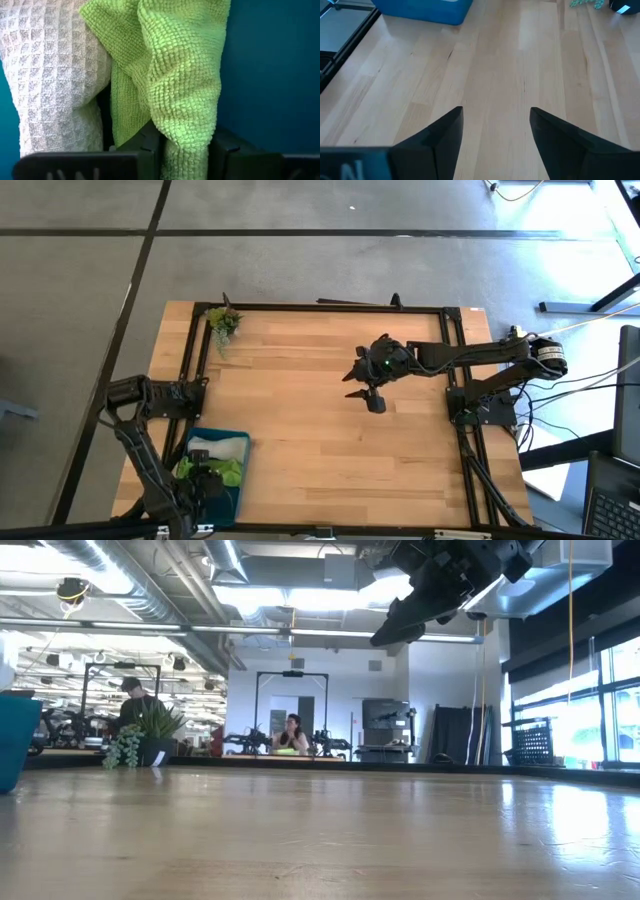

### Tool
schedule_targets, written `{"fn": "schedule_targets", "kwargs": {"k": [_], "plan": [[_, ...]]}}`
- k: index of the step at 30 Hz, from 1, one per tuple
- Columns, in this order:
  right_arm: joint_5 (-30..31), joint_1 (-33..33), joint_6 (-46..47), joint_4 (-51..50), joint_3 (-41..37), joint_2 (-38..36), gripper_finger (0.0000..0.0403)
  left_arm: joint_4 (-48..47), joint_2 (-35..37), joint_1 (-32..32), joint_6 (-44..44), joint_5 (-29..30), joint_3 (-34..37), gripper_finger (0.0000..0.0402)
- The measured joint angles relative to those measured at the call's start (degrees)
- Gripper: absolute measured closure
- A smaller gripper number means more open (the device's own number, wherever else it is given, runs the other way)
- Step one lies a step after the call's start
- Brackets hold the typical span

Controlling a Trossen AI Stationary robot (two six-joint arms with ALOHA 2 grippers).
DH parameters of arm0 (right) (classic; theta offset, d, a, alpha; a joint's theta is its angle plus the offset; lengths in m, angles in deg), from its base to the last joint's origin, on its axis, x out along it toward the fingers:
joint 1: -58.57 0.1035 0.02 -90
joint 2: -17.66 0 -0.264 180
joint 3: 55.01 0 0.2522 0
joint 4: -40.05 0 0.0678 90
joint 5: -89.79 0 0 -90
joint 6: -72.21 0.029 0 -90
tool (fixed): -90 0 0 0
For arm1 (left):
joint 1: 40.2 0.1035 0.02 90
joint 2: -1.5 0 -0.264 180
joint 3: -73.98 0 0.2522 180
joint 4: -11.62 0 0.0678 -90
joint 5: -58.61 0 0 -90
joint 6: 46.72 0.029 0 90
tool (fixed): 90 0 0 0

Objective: Roll microfiber towels into tight, uniform cylinder then place into a basket
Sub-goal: Put the rolled green towel into the blue bin

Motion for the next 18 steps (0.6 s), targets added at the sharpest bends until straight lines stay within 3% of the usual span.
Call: {"fn": "schedule_targets", "kwargs": {"k": [18], "plan": [[0.00, 0.01, 0.00, 0.02, -0.01, 0.02, 0.0173, -0.06, 0.00, 1.25, 0.02, -0.22, 0.00, 0.0171]]}}
